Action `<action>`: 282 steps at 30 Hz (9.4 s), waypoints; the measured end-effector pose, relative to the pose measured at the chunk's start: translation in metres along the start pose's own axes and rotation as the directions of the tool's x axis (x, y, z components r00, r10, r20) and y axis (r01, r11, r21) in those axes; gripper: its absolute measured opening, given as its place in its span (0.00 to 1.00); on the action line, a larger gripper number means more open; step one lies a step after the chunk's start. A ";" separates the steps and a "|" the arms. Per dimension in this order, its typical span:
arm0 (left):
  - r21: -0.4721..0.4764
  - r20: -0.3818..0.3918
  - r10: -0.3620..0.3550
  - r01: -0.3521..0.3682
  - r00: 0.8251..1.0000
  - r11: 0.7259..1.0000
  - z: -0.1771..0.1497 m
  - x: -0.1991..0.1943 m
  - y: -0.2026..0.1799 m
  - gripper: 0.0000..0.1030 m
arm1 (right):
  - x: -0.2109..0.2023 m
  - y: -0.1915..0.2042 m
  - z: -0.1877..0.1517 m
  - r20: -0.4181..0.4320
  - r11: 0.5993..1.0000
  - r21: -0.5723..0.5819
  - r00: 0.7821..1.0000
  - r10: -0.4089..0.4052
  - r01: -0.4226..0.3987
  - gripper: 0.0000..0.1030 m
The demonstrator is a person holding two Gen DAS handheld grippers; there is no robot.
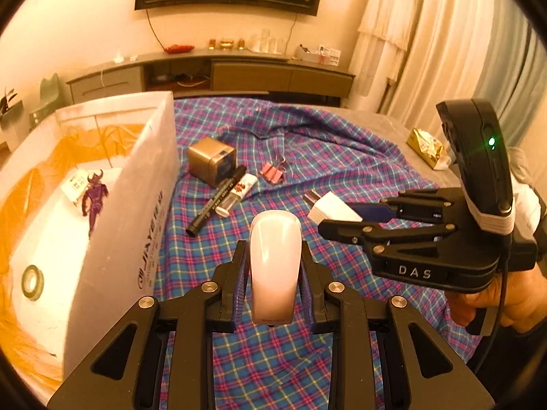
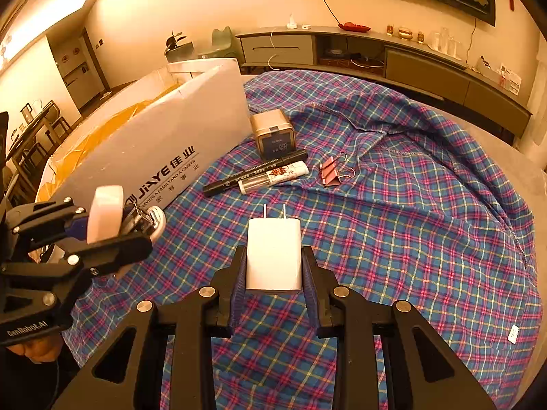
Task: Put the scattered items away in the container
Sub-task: 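Carry the plastic object and white charger over the foam box with both grippers, then lower both items into the foam box and open both grippers, then withdraw both grippers from the foam box back to the bed items, then grasp the black marker and white glue stick together with the left gripper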
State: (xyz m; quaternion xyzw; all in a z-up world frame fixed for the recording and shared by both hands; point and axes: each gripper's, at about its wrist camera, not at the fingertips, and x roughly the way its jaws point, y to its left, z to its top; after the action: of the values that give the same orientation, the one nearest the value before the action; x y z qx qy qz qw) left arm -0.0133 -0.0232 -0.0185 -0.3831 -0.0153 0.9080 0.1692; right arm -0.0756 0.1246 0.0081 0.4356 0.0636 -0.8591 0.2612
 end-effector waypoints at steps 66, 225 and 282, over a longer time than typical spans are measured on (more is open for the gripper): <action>-0.215 0.327 0.057 0.015 0.943 0.976 0.017 -0.167 0.083 0.27 | -0.122 0.169 0.053 0.208 0.988 -0.152 0.976 0.064 -0.033 0.31; -0.071 -0.134 0.061 -0.071 0.989 0.995 0.057 0.062 0.014 0.46 | 0.029 -0.046 0.060 0.022 0.997 0.082 1.000 0.008 -0.009 0.49; -0.117 -0.233 0.037 -0.066 0.972 0.991 0.053 0.156 0.035 0.38 | 0.035 -0.083 0.028 -0.027 0.960 0.242 0.988 0.154 -0.143 0.06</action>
State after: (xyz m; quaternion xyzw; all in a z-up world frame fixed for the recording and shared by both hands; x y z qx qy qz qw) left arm -0.1621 -0.0014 -0.0943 -0.4958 -0.0420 0.8589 0.1218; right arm -0.1544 0.1729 -0.0123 0.4868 -0.0672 -0.8283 0.2690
